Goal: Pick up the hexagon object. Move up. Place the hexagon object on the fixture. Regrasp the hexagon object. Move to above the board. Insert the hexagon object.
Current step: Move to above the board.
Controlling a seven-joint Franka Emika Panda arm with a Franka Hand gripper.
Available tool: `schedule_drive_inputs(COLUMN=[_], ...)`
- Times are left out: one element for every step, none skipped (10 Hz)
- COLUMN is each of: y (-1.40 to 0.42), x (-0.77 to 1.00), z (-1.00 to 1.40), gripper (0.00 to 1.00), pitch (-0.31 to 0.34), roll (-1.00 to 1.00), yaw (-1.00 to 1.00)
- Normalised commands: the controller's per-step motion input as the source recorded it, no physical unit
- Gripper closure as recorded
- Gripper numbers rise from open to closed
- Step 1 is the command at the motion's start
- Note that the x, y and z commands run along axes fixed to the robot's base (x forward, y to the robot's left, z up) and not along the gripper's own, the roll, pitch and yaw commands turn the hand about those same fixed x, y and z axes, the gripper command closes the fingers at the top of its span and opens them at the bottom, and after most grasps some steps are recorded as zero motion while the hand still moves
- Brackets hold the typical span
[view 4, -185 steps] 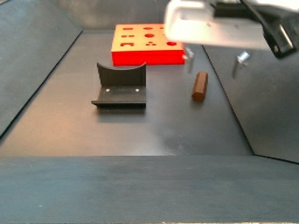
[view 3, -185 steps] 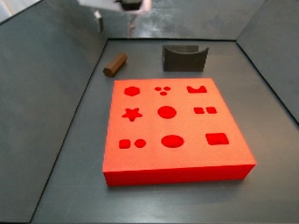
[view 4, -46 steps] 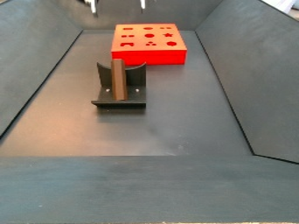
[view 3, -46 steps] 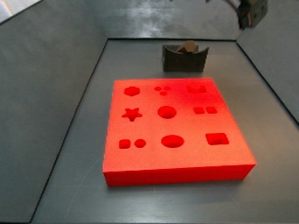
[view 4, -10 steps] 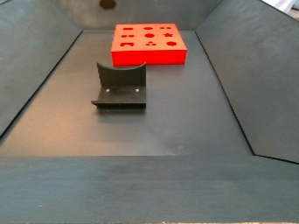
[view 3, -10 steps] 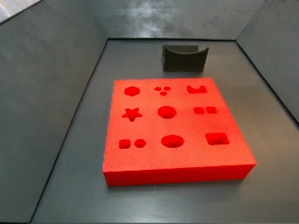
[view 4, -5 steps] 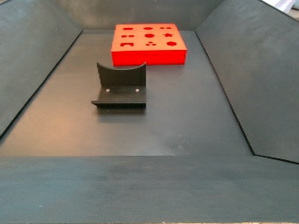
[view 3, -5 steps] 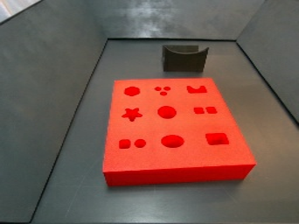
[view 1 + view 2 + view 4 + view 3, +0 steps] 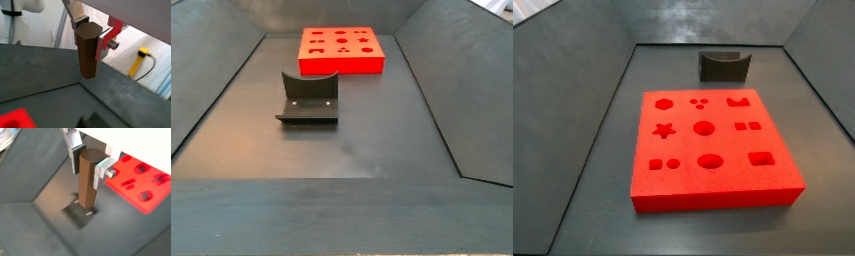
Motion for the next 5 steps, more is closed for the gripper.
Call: schedule_drive_inputs(y=[-0.89,-0.71,-0.36,-0.15,-0.06], x=[-1.0,-0.87,-0.54,-0.32,-0.2], z=[0.04,0.02,0.02,0.01,0.0], gripper=[1.0,1.0,1.0,1.0,1.0], pitch=[-0.162,-0.169,-0.175,-0.175,-0.167], roll=[-1.0,-1.0,-1.0,-1.0,-1.0], yaw=[-0.08,-0.08,-0.09,-0.1,-0.1])
